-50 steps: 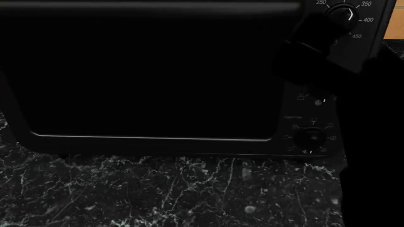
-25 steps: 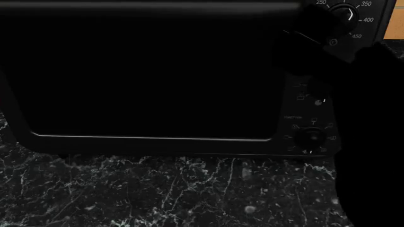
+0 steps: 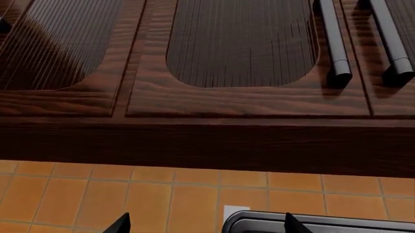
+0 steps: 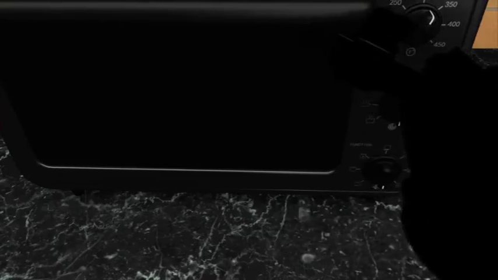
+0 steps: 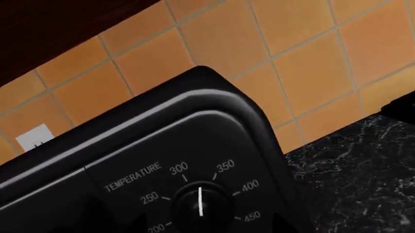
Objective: Decrease the toaster oven temperature.
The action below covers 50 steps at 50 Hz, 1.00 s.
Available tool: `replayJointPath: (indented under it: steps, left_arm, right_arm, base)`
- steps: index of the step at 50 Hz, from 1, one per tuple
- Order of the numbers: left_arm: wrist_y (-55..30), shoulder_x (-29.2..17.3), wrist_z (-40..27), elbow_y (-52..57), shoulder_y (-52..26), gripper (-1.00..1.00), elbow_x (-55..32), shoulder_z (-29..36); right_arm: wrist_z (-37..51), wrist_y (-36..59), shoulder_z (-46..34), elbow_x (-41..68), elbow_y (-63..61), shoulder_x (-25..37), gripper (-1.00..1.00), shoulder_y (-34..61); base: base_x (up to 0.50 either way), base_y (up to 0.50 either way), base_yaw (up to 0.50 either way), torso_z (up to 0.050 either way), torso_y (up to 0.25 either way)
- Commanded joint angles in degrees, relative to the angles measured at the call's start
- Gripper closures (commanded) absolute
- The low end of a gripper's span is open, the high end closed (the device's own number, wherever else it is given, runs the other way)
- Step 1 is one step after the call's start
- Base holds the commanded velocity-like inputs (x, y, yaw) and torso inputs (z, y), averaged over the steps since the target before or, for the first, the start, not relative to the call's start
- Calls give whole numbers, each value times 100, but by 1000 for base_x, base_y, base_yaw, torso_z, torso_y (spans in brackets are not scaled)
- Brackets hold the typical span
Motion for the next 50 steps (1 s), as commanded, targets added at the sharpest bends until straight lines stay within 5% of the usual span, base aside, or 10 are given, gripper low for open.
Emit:
replayJointPath:
  steps: [1, 40, 41, 50]
  left_arm:
    - [-64, 52, 13, -10, 26, -100, 1, -8]
    - [-347, 258, 56, -5, -98, -100, -99, 77]
    - [-337, 252, 54, -7, -93, -100, -92, 81]
    - [-173, 147, 23, -25, 80, -100, 28, 37]
  right_arm:
    - [-403, -129, -99, -388, 510, -34, -100, 92]
    - [-958, -421, -452, -855, 1360, 20, -100, 354]
    - [-958, -414, -459, -849, 1360, 22, 100, 356]
    - [-991, -287, -578, -776, 1250, 90, 100, 364]
  base:
    - [10, 0, 6, 0, 0]
    - [13, 2, 8, 2, 0]
    - [15, 3, 10, 10, 0]
    - [14, 2, 8, 2, 0]
